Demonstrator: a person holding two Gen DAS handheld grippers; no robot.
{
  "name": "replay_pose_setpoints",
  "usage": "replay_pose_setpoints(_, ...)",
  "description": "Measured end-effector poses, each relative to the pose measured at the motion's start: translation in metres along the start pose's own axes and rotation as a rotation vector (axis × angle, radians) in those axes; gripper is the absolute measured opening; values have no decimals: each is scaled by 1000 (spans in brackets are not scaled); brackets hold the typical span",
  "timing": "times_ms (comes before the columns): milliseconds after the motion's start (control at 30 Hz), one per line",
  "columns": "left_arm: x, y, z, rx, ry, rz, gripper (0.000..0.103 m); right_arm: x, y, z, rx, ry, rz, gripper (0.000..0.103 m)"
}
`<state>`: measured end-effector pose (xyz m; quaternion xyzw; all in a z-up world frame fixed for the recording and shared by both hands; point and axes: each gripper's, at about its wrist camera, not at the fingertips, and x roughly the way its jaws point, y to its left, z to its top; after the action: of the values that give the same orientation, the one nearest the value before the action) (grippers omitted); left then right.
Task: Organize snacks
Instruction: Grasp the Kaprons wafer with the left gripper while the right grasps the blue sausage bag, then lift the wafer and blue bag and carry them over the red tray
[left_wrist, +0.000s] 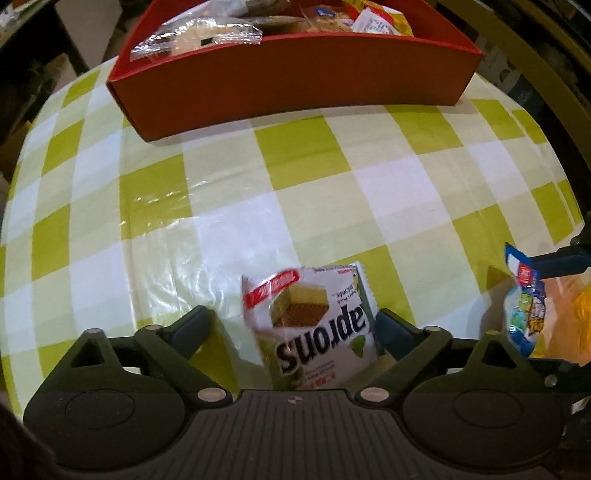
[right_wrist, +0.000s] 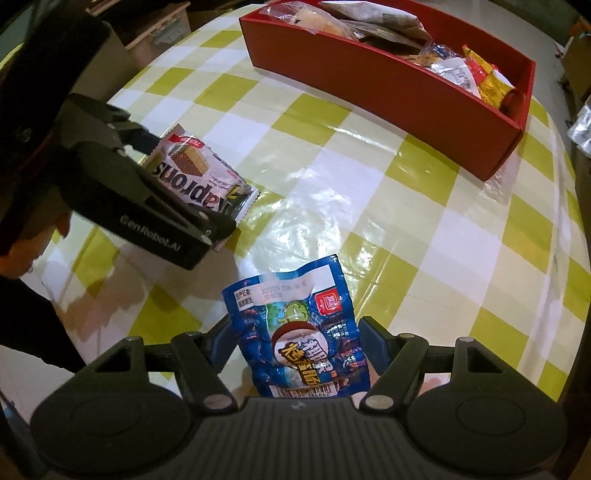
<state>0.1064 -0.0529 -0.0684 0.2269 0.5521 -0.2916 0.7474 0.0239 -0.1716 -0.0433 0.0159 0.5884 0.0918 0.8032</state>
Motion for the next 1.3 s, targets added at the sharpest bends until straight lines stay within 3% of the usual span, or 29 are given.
replay_pose_setpoints(167, -13, -11, -6, -11, -16, 2, 63, -2, -1, 3, 10, -17, -19, 80)
replay_pose_setpoints(433, -21, -27, -8, -14, -37, 53, 56, -12, -5, 6, 22, -68, -46, 79)
replay_pose_setpoints(967, -41, -36, -6, 5, -103, 93, 28, -26, -4, 15, 23, -137, -96, 78)
replay_pose_setpoints(1300, -46, -40, -7, 7, -121, 100, 23, -31, -4, 15, 33, -160, -104, 78)
